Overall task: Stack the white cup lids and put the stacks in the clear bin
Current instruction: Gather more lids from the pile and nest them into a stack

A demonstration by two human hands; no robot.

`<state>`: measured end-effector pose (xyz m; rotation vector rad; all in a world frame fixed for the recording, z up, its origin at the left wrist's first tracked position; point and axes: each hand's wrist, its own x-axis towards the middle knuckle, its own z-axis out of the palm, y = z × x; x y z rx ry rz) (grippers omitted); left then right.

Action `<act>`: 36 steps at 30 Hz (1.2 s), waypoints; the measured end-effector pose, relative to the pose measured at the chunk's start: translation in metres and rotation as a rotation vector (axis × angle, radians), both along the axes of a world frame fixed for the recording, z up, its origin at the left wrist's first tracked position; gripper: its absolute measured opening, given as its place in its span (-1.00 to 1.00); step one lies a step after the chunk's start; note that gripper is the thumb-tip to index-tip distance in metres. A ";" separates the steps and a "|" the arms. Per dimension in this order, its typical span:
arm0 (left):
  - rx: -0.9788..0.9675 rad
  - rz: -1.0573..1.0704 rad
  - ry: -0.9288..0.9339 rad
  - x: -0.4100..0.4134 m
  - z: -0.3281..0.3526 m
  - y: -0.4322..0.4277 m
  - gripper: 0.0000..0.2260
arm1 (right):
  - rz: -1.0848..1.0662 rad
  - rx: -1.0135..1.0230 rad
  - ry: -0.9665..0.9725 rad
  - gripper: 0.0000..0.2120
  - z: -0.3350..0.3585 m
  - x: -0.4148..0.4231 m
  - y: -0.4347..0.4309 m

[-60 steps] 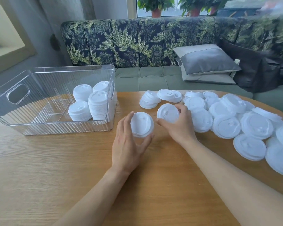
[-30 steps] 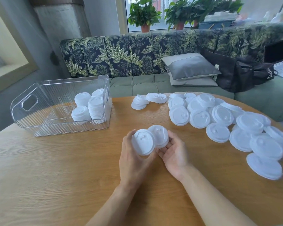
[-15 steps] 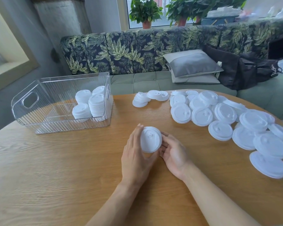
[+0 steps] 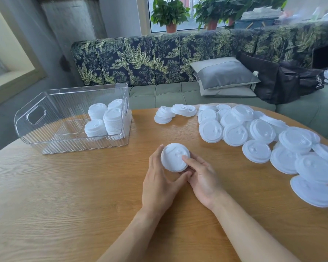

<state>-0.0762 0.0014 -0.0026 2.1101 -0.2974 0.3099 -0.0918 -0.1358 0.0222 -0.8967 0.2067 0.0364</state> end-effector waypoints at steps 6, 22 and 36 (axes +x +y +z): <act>-0.436 0.008 0.151 0.009 0.001 0.009 -0.73 | -0.002 0.035 0.002 -0.55 -0.002 0.000 -0.002; -0.513 -0.055 0.252 0.007 0.005 0.011 -0.77 | -0.018 0.060 0.015 -0.71 -0.001 0.000 -0.002; -0.604 -0.069 0.288 0.015 0.000 0.013 -0.67 | -0.163 0.086 0.049 -0.74 0.000 0.005 0.003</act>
